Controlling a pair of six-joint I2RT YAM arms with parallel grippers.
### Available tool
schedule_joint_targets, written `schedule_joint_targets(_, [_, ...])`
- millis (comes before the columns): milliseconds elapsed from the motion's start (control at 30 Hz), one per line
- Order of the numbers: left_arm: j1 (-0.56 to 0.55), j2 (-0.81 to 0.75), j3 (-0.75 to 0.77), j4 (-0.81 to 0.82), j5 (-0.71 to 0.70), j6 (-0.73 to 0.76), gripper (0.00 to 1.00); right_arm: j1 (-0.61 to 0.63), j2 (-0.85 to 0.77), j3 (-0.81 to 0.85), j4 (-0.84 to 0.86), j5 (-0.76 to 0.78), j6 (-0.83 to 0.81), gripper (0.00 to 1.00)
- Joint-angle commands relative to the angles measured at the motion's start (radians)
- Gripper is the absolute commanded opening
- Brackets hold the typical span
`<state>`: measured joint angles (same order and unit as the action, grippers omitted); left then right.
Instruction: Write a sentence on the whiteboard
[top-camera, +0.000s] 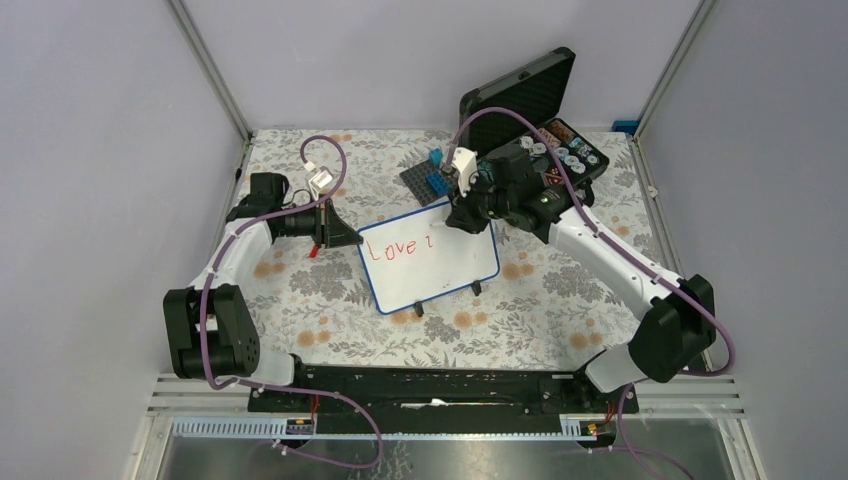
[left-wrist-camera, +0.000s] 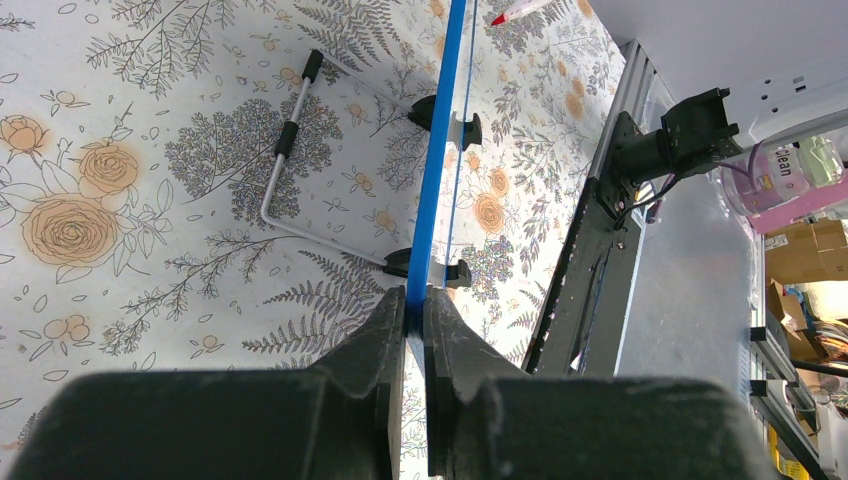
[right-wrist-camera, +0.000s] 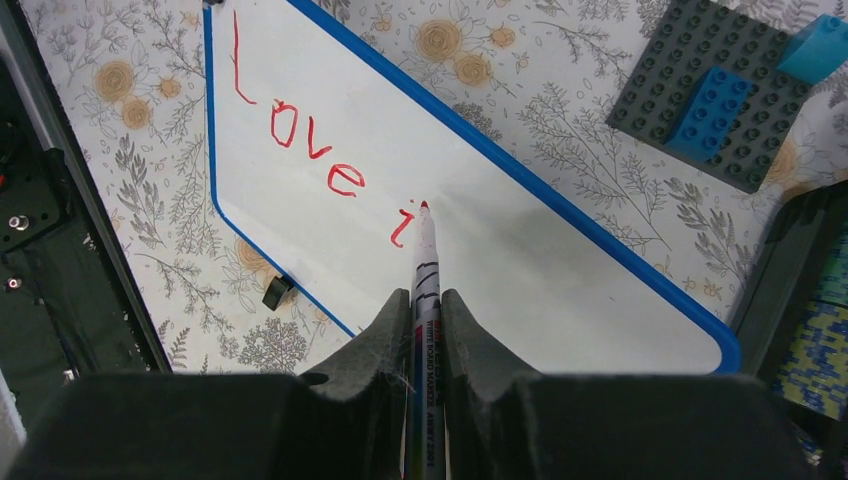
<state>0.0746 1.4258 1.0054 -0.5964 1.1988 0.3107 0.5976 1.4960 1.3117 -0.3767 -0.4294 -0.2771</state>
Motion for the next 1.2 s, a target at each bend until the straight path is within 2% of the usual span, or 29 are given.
schedule_joint_targets(0, [-0.002,-0.035,0.002,0.014,0.004,0.016,0.0,-0.014,-0.046,-0.003,-0.015,-0.013,-0.007,0.0])
schedule_joint_targets(500, [-0.002,-0.034,-0.001,0.014,0.005,0.02,0.0,-0.029,-0.014,-0.042,0.004,0.009,-0.025,0.0])
schedule_joint_targets(1167, [-0.001,-0.031,-0.002,0.014,0.009,0.022,0.0,-0.027,0.042,0.006,0.02,0.003,0.0,0.0])
